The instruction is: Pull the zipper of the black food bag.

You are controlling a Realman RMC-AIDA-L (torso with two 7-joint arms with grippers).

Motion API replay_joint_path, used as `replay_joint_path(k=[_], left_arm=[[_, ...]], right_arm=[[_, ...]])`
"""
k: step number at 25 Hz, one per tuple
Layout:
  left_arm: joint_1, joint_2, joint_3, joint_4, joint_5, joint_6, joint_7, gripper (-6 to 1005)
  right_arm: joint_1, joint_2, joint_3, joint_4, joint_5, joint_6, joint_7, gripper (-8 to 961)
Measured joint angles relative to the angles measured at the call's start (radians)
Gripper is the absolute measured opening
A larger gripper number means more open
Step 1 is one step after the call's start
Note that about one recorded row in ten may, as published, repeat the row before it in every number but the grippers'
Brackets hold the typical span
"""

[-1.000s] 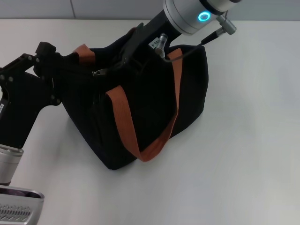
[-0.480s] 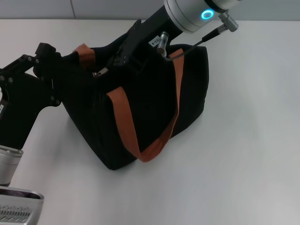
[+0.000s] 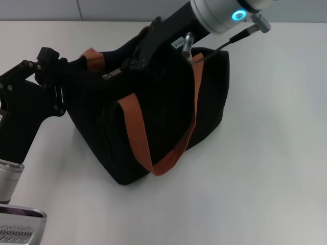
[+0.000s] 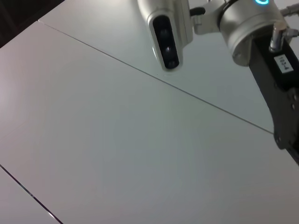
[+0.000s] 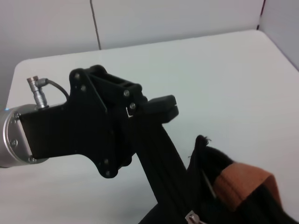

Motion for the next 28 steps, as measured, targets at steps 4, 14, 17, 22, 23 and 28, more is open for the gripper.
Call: replay_joint_path(k=[4,14,17,22,23,28], left_arm=[[0.000,0.000,0.000,0.000,-0.001,0.000,0.000,38],[0.004,0.000,0.006,0.000,-0.001,0.001,0.000,39],[0.004,0.000,0.007,-0.002,0.000,0.002,-0.001,40],[0.003,0.000,0.008,-0.010,0.000,0.003,-0.002,40],[0.003,0.000,0.008,-0.012,0.000,0.003,-0.002,40],[0.003,0.000,0.009,-0.012,0.000,0.003,-0.002,41]], right_arm=[[-0.037,0.000,0.016,-0.068,0.003,-0.009,-0.007,12],[-0.053,0.000,0.035,-0.069,0.004,-0.033,-0.007,32],[-0.049,-0.001,0.040,-0.073,0.004,-0.040,-0.014,38],[-0.042,0.001,0.028,-0.086,0.000,-0.032,-0.062,47],[-0.038,0.001,0.028,-0.085,0.001,-0.029,-0.070,49],[0.002,0.003,0.021,-0.045,-0.001,-0.020,-0.107,283]])
